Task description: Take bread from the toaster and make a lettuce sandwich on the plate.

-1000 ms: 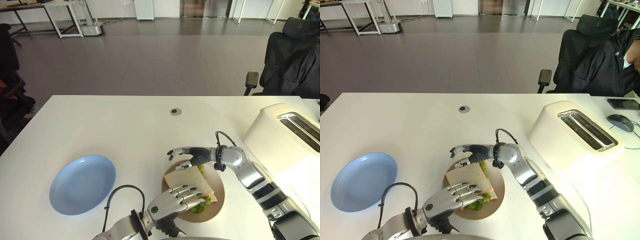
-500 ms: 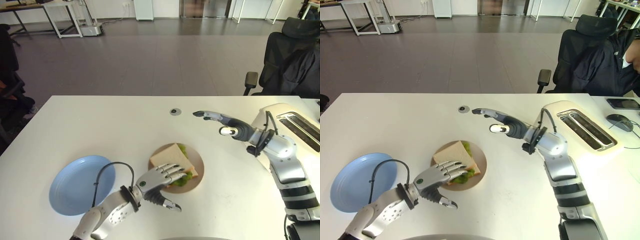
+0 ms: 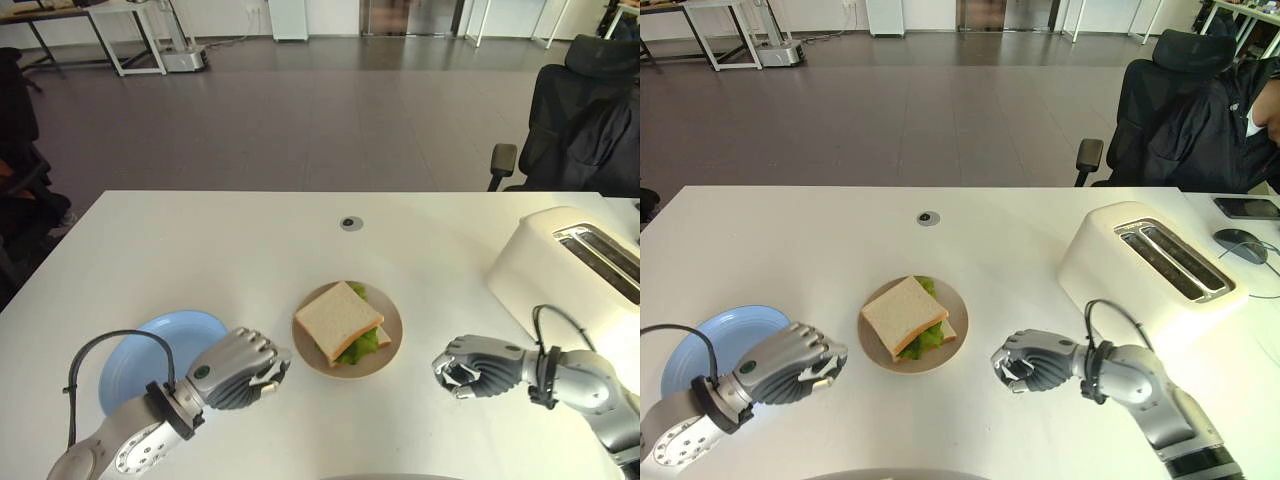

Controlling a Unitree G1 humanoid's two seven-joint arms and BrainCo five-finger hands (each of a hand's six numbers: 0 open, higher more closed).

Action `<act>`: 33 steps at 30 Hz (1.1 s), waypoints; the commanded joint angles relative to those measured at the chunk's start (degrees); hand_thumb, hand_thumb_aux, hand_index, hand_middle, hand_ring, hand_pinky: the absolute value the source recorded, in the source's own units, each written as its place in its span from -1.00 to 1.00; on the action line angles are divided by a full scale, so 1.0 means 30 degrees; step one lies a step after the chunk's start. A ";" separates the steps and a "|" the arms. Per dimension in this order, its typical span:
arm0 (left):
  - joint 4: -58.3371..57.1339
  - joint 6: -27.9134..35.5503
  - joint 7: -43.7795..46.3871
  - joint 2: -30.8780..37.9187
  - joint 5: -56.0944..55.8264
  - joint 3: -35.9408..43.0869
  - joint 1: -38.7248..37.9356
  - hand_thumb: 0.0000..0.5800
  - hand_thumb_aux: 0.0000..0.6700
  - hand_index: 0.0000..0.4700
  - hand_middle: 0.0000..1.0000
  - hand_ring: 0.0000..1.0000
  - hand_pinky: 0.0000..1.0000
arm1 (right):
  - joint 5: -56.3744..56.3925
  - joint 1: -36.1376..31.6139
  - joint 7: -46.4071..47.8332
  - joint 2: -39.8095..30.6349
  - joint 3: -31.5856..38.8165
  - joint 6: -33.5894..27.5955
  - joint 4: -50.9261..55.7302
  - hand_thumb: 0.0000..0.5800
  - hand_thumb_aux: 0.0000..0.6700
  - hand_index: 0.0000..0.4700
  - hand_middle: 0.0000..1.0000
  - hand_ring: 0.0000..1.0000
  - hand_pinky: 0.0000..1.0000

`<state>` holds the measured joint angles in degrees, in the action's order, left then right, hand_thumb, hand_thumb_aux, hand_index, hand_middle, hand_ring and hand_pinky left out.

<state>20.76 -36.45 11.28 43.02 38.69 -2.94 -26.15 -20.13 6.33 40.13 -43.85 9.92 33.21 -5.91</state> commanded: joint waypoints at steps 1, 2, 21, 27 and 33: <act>-0.2206 -0.0004 0.0715 -0.0687 0.2312 0.3015 0.1175 1.00 1.00 1.00 1.00 1.00 1.00 | -0.2024 -0.0351 -0.0882 0.1212 0.1878 -0.0026 0.1624 1.00 1.00 1.00 0.99 0.99 0.99; -0.3094 0.0113 0.0483 -0.1001 0.3078 0.3695 0.1836 1.00 1.00 1.00 1.00 1.00 1.00 | -0.2271 -0.0483 -0.1039 0.1498 0.2279 -0.0157 0.2092 1.00 1.00 1.00 1.00 1.00 1.00; -1.1567 0.5079 -0.7675 -0.4960 0.7997 0.9048 1.3209 1.00 1.00 1.00 1.00 1.00 1.00 | -0.4610 -0.6771 -0.9632 0.6773 0.3624 -0.2445 0.7669 0.73 0.27 0.27 0.15 0.15 0.15; 0.0173 0.6492 -0.4668 -0.3368 0.3558 0.4864 0.5302 0.80 0.36 0.36 -1.00 -1.00 -1.00 | 0.0333 -0.2685 -0.7764 0.5224 0.0789 -0.3078 0.0560 -1.00 -1.00 -1.00 -1.00 -1.00 -1.00; 0.0319 0.4994 -0.4509 -0.7066 -0.7344 0.4155 0.1725 -1.00 -1.00 -1.00 -1.00 -1.00 -1.00 | 0.9500 -0.3053 -0.5561 0.7378 -0.1695 -0.1533 0.3784 -1.00 -1.00 -1.00 -1.00 -1.00 -1.00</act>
<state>25.67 -19.29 -3.18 24.69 25.77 10.11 -21.04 3.19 -1.20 22.11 -25.06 6.18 27.10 0.78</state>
